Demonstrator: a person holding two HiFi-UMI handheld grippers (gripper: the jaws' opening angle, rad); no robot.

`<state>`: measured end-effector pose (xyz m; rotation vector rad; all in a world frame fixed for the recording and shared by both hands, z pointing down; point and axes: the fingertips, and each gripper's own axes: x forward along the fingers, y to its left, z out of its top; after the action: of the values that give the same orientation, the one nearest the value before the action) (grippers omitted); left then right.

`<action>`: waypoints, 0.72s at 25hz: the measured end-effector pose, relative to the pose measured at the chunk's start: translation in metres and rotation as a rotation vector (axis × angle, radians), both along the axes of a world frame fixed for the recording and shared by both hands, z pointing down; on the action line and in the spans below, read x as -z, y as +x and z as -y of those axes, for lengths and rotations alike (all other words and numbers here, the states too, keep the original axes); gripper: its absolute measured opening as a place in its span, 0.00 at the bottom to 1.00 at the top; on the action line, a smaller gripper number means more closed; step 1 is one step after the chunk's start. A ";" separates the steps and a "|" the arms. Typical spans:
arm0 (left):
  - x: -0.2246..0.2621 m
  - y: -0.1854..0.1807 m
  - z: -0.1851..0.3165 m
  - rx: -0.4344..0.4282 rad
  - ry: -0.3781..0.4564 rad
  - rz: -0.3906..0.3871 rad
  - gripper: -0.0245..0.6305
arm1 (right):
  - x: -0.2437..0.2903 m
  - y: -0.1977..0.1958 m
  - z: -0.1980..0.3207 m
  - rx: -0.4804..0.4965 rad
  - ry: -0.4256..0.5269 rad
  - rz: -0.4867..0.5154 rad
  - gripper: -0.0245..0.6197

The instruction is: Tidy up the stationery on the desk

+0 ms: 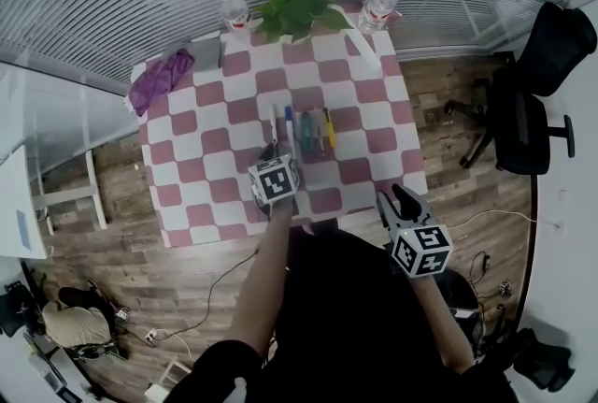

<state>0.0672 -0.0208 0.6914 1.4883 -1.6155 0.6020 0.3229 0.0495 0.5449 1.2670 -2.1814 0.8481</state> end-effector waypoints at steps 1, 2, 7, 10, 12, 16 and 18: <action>-0.001 0.002 -0.001 -0.001 0.000 0.007 0.15 | 0.000 0.003 0.000 -0.001 0.000 0.001 0.28; -0.003 0.003 -0.002 -0.002 0.002 0.014 0.15 | -0.001 0.005 0.001 -0.001 0.000 0.004 0.28; -0.005 0.005 -0.009 -0.006 -0.001 0.026 0.15 | 0.001 0.006 0.000 0.014 0.008 0.017 0.27; -0.004 0.003 -0.009 -0.011 0.002 0.037 0.16 | 0.001 0.006 0.000 0.021 0.007 0.027 0.27; -0.002 0.006 -0.009 -0.019 0.006 0.027 0.20 | 0.002 0.006 -0.001 0.020 0.007 0.036 0.27; 0.004 0.007 -0.012 -0.029 0.018 0.022 0.26 | 0.007 0.003 0.000 0.027 0.018 0.044 0.27; 0.008 0.005 -0.013 -0.031 0.022 0.029 0.27 | 0.009 0.000 0.002 0.030 0.024 0.051 0.27</action>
<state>0.0719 -0.0073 0.6833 1.5299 -1.6290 0.6277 0.3227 0.0474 0.5358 1.2335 -2.2512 0.8528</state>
